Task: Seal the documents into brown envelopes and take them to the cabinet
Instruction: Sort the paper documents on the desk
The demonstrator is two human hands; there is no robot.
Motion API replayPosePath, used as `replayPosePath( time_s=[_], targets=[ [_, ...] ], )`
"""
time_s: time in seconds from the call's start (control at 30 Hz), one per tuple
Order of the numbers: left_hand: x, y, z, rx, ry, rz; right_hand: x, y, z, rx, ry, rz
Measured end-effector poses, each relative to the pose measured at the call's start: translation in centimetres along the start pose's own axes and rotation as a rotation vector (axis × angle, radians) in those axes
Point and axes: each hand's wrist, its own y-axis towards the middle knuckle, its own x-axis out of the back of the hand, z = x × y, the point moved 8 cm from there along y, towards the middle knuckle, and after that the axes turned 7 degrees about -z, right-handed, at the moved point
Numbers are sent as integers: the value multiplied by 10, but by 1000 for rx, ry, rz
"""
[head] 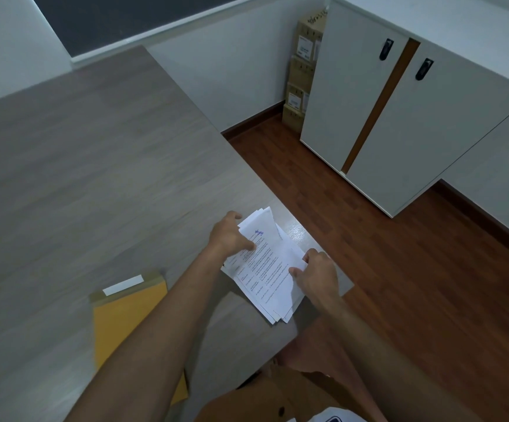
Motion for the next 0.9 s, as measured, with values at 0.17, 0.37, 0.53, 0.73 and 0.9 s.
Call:
replayPosePath(
  time_s=[0.17, 0.37, 0.53, 0.73, 0.9],
  targets=[
    [3, -3, -8, -11, 22, 10, 0, -2, 0, -2, 3, -21],
    [0, -12, -18, -148, 308, 65, -2, -4, -3, -21, 28, -12],
    [18, -19, -2, -132, 104, -1, 13, -12, 8, 16, 46, -132],
    [75, -35, 58, -41, -314, -153, 0, -14, 52, -150, 661, 69],
    [113, -63, 125, 50, -565, -243, -29, -35, 109, -123, 820, 319]
  ],
)
